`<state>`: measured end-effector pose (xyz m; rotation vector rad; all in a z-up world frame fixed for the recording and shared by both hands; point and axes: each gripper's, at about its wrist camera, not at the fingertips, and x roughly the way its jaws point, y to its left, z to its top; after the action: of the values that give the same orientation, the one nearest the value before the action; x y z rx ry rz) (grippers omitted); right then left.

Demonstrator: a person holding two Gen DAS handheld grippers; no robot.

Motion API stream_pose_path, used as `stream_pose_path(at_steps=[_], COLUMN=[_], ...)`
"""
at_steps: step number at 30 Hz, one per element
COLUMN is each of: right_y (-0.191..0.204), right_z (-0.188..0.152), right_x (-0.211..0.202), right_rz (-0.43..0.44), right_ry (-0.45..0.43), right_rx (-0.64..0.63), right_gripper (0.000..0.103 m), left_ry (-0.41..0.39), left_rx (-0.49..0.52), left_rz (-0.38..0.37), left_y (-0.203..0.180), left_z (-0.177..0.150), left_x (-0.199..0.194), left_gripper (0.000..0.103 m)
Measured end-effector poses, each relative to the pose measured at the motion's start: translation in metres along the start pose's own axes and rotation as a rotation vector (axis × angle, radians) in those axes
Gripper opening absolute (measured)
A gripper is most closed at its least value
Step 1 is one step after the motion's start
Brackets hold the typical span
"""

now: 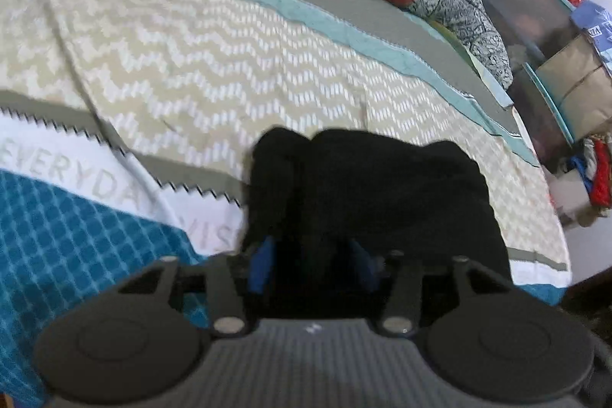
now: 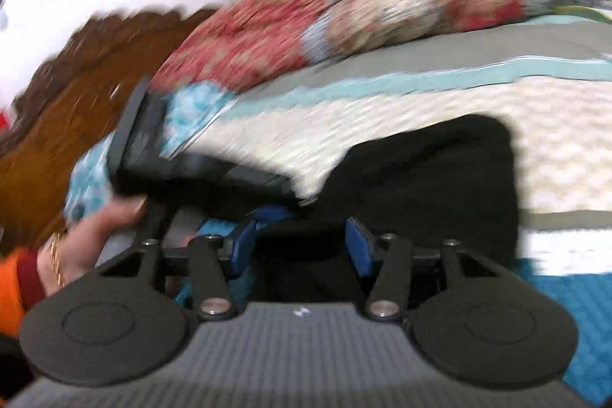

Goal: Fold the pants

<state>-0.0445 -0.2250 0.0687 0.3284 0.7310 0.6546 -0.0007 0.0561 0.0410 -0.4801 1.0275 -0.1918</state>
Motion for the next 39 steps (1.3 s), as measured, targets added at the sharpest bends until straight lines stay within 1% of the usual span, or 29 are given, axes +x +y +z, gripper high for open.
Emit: stream_pose_path(at_steps=[1,3,4,5,6,7,9,12,14,15,16,18,19,20,21,22,24,26,29,31,33,35,37,39], right_y=[-0.014,-0.033,-0.045,-0.055,-0.066,-0.074,-0.09,-0.09,-0.088,-0.083,-0.082,-0.081,-0.076,-0.068,-0.059,-0.051,-0.028,-0.007,0.002,0.0,0.0,-0.007,-0.018,-0.03], right_z=[0.003,-0.006,-0.007,-0.009,-0.013,-0.019,-0.028,-0.036,-0.042,-0.044,-0.047,-0.048,-0.048,-0.042,-0.036,-0.032,-0.019,-0.003,0.027,0.047,0.07,0.089,0.106,0.121], right_x=[-0.008,-0.024,-0.03,-0.036,-0.04,-0.044,-0.043,-0.03,-0.018,-0.018,-0.01,0.003,0.003,0.002,0.002,0.0,-0.009,-0.019,-0.027,-0.029,-0.022,-0.009,0.007,0.024], right_rz=[-0.037,-0.102,-0.125,-0.151,-0.176,-0.191,-0.174,-0.113,-0.047,-0.011,0.019,0.029,0.022,0.021,0.001,-0.005,-0.016,-0.016,0.004,-0.003,-0.033,-0.062,-0.087,-0.108], right_ry=[-0.024,-0.054,-0.063,-0.073,-0.084,-0.096,-0.095,-0.02,0.026,0.053,0.082,0.134,0.131,0.152,0.174,0.181,0.152,0.094,-0.019,-0.101,-0.164,-0.222,-0.266,-0.298], right_rx=[0.044,0.131,0.168,0.205,0.244,0.292,0.386,0.465,0.504,0.513,0.521,0.543,0.526,0.489,0.434,0.396,0.297,0.199,0.148,0.09,0.01,-0.041,-0.077,-0.109], right_gripper=[0.059,0.059,0.063,0.066,0.077,0.086,0.087,0.087,0.087,0.09,0.094,0.095,0.093,0.085,0.065,0.062,0.059,0.058,0.058,0.058,0.058,0.058,0.058,0.058], left_ry=[-0.01,-0.032,-0.034,-0.031,-0.028,-0.016,0.026,0.112,0.175,0.17,0.148,0.119,0.107,0.102,0.101,0.092,0.045,-0.033,-0.144,-0.203,-0.273,-0.329,-0.365,-0.395], left_rx=[0.003,-0.013,-0.029,-0.045,-0.057,-0.061,-0.072,-0.111,-0.155,-0.152,-0.121,-0.04,-0.014,-0.001,0.01,0.015,0.041,0.102,0.212,0.287,0.353,0.38,0.376,0.346], left_rz=[0.003,-0.005,-0.01,-0.014,-0.028,-0.048,-0.085,-0.165,-0.233,-0.253,-0.254,-0.222,-0.216,-0.215,-0.213,-0.227,-0.272,-0.287,-0.313,-0.299,-0.276,-0.263,-0.259,-0.257], left_y=[0.0,0.002,0.006,0.009,0.012,0.014,0.017,0.019,0.021,0.02,0.017,0.007,0.002,-0.002,-0.006,-0.011,-0.022,-0.036,-0.054,-0.066,-0.078,-0.085,-0.087,-0.082], left_z=[0.001,0.0,-0.001,-0.001,-0.002,-0.003,-0.005,-0.011,-0.017,-0.022,-0.027,-0.036,-0.038,-0.036,-0.033,-0.028,-0.014,0.004,0.041,0.061,0.084,0.108,0.128,0.149], left_x=[-0.004,-0.014,-0.018,-0.021,-0.022,-0.022,-0.017,0.001,0.016,0.021,0.023,0.024,0.021,0.016,0.011,0.004,-0.013,-0.031,-0.045,-0.043,-0.032,-0.016,0.001,0.025], left_gripper=[0.051,0.065,0.083,0.099,0.101,0.101,0.103,0.103,0.103,0.103,0.101,0.086,0.071,0.057,0.054,0.052,0.051,0.051,0.052,0.052,0.052,0.052,0.052,0.052])
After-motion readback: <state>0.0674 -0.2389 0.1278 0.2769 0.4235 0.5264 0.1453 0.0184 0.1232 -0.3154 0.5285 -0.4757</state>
